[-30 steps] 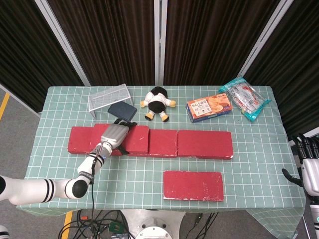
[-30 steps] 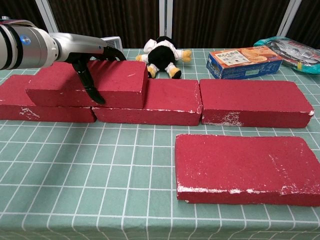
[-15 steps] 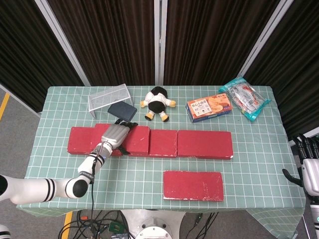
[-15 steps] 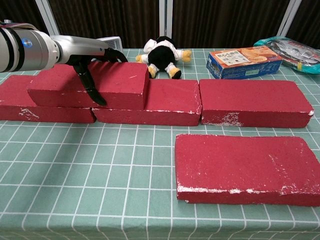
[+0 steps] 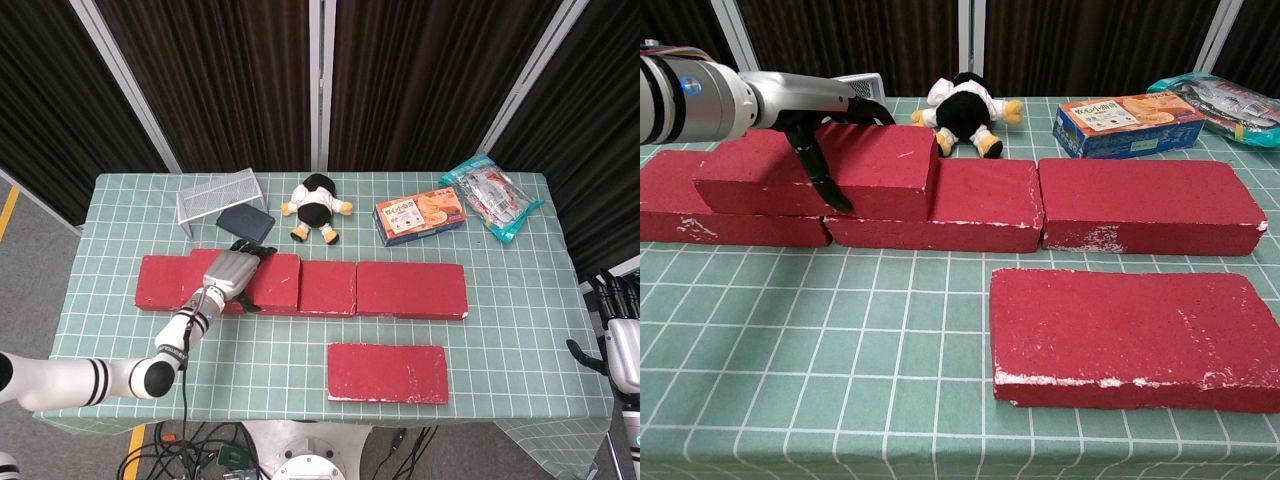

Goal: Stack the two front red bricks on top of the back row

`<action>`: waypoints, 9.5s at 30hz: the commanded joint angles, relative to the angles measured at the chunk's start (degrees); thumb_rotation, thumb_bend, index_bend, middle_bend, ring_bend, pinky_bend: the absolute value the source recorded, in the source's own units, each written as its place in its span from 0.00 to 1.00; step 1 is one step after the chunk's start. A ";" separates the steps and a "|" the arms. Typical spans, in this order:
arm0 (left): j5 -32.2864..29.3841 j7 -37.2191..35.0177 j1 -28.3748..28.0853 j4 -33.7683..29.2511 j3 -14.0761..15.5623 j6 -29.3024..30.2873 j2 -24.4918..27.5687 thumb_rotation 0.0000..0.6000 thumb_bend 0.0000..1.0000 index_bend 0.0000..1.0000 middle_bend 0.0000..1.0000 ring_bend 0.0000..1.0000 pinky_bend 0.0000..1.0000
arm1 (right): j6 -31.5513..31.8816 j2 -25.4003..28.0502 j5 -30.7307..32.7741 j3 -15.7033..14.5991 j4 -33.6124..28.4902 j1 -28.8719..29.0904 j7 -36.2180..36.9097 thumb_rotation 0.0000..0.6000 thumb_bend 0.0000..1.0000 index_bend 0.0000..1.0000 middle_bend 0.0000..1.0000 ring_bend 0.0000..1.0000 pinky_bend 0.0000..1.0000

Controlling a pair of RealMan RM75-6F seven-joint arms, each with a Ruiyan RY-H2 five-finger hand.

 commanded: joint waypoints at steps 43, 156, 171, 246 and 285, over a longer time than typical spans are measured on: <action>12.93 -1.42 9.33 -21.95 3.20 15.38 14.20 1.00 0.00 0.04 0.00 0.00 0.00 | 3.60 3.09 -4.72 -1.13 -4.33 -1.52 0.02 1.00 0.13 0.00 0.00 0.00 0.00; 56.63 -42.44 52.13 6.70 7.91 34.11 18.66 1.00 0.00 0.05 0.00 0.00 0.00 | -25.41 -11.35 9.60 5.30 -18.12 27.64 -21.54 1.00 0.07 0.02 0.26 0.18 0.28; 56.22 -43.47 51.72 5.65 7.05 33.33 18.64 1.00 0.00 0.05 0.00 0.00 0.00 | -31.33 -16.92 24.61 8.76 -8.79 37.53 -24.34 1.00 0.07 0.02 0.27 0.19 0.29; 56.20 -51.46 51.06 10.94 7.63 30.02 16.53 1.00 0.00 0.05 0.00 0.00 0.00 | -35.07 -23.63 49.17 3.37 -1.26 53.28 -25.09 1.00 0.07 0.01 0.24 0.19 0.28; 55.98 -53.44 51.21 12.76 7.82 29.61 15.96 1.00 0.00 0.05 0.00 0.00 0.00 | -35.10 -23.39 49.46 3.14 -1.78 54.49 -22.83 1.00 0.00 0.00 0.00 0.00 0.00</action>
